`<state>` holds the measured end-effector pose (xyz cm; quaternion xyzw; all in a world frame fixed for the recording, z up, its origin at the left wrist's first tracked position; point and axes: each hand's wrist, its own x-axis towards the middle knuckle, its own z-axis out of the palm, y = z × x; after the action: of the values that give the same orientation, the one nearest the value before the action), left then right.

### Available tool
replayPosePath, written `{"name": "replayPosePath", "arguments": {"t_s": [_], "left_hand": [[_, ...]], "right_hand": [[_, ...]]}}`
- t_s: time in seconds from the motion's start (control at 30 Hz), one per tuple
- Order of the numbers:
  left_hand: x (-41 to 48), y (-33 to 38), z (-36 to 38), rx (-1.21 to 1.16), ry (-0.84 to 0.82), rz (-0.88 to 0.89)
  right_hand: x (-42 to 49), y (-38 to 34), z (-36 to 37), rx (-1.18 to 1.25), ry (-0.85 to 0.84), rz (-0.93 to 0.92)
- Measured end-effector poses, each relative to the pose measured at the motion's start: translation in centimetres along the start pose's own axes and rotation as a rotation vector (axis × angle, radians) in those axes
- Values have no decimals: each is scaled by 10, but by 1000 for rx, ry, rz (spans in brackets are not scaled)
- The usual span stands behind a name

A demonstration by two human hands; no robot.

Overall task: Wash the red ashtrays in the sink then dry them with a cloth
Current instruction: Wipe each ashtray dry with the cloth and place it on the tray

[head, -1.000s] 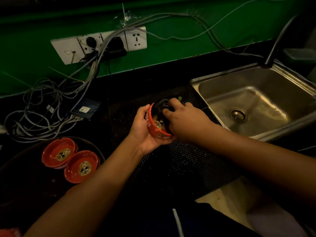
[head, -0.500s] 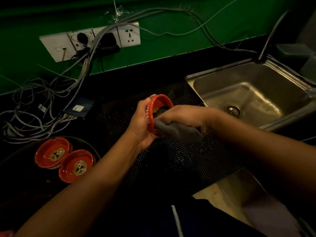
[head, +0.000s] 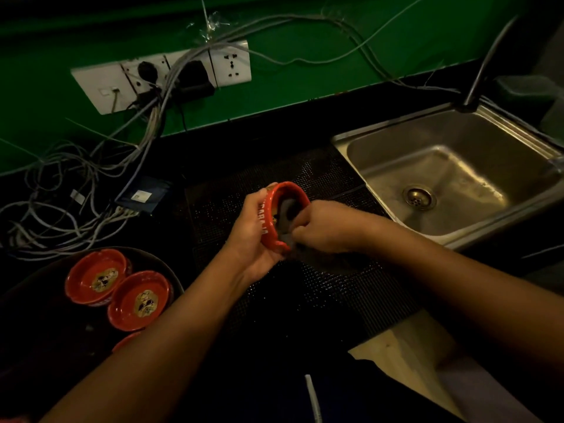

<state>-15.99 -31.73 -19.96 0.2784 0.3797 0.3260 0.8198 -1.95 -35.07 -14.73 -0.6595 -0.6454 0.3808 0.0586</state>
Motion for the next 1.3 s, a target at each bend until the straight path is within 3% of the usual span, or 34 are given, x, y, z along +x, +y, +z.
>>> {"name": "replayPosePath", "arguments": {"t_s": [0.07, 0.13, 0.2, 0.27, 0.37, 0.57, 0.63, 0.7, 0.73, 0.87, 1.03, 1.13, 1.2, 1.23, 1.27, 1.3], "left_hand": [[-1, -2, 1, 30, -5, -9], [0, 0, 3, 10, -9, 8], [1, 8, 3, 2, -24, 34], [2, 14, 2, 24, -32, 29], [4, 15, 1, 43, -60, 0], [3, 8, -8, -168, -124, -63], [2, 5, -10, -213, -126, -64], [-1, 3, -11, -264, -158, -61], [-2, 2, -10, -285, -177, -62], [-3, 0, -5, -268, -192, -111], [3, -2, 1, 21, 16, -81], [10, -1, 4, 276, 333, 67], [7, -4, -2, 546, 505, 374], [1, -5, -6, 813, 479, 646], [-6, -7, -8, 1088, 315, 875], [-11, -11, -12, 1328, 79, 994]], "right_hand": [[1, 0, 0, -132, 173, 3], [2, -5, 3, 15, 261, -86], [1, -6, 4, 93, 209, -148], [-2, -5, -2, -18, 168, -136], [2, -3, -7, -136, 253, -134], [-9, -7, -8, 32, 200, -284], [-14, 2, -16, 131, 358, -336], [-12, 15, -21, 302, 532, -236], [-10, 21, -21, 407, 524, -150], [-2, 34, 3, 839, 102, 19], [5, 47, 32, 1113, 136, 100], [4, 57, 44, 1270, 84, 134], [4, 61, 46, 1321, 43, 124], [3, 61, 46, 1358, 41, 134], [4, 63, 47, 1391, 52, 144], [5, 64, 49, 1421, 68, 156]]}}
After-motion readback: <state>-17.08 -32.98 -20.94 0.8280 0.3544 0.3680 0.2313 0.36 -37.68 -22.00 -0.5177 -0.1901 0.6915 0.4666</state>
